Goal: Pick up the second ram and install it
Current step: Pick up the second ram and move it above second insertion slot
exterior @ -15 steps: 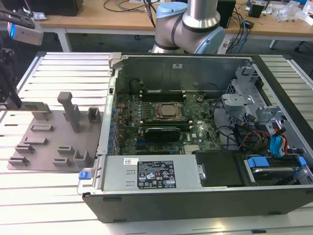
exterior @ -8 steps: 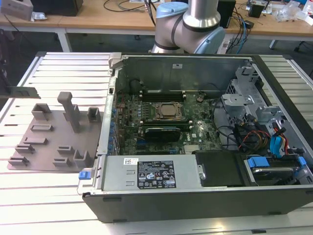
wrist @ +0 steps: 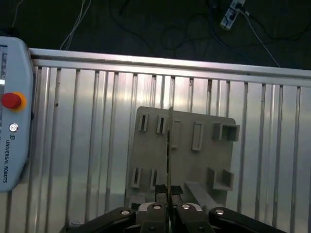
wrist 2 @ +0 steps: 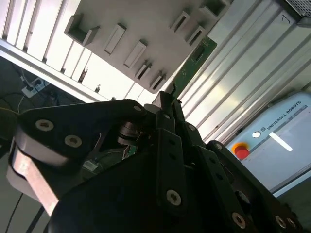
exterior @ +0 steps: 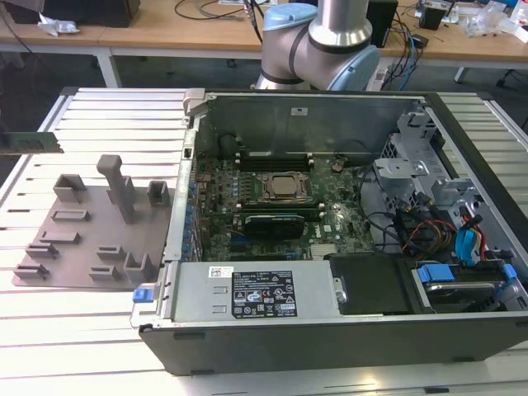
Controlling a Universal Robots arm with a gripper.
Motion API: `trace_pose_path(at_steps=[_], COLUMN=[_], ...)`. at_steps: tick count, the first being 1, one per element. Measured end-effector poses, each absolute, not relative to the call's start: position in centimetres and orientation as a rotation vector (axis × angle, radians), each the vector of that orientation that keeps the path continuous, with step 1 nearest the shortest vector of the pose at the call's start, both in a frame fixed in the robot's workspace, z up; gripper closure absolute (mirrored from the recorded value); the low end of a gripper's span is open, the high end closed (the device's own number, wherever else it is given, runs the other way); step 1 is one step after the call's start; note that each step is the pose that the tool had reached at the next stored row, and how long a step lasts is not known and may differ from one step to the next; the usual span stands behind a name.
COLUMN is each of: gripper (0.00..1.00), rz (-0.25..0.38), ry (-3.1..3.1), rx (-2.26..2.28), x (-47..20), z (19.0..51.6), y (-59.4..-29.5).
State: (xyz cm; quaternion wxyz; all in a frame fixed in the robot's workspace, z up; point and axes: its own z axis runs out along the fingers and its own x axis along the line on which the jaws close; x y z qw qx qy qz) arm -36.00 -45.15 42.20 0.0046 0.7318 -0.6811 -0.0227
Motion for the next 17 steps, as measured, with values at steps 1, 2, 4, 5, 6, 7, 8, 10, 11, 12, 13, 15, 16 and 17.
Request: trace_pose_path(at_steps=[1,2,4,5,6,7,8,10,11,12,13,15,16,17], gripper=[0.86,0.86,0.86,0.86,0.86,0.86,0.86,0.86,0.86,0.86,0.86,0.86,0.86,0.86], rz=[-0.071,-0.071,-0.071,-0.071,-0.071,-0.071,-0.071,-0.071,-0.071,-0.071,-0.071,-0.071,-0.071,-0.071], ry=[-2.132,-2.13,-2.13,-2.13,-2.13,-2.13,-2.13,-2.13,-2.129,-2.13,-2.13,-2.13,-2.13,-2.13], rx=[2.294,2.296,2.296,2.296,2.296,2.296,2.296,2.296,2.296,2.296,2.296,2.296,2.296,2.296], x=[-36.0,-36.0,-34.6,-33.9,-33.2,-32.8,-31.7,-30.7,-30.2,-29.8,-28.9,-27.9,-27.4,-27.0], z=[42.2,42.2,42.2,42.2,42.2,42.2,42.2,42.2,42.2,42.2,42.2,42.2,42.2,42.2], y=[-45.1,-45.1,-45.1,-45.1,-45.1,-45.2,-45.1,-45.1,-45.2,-45.1,-45.1,-45.1,-45.1,-45.1])
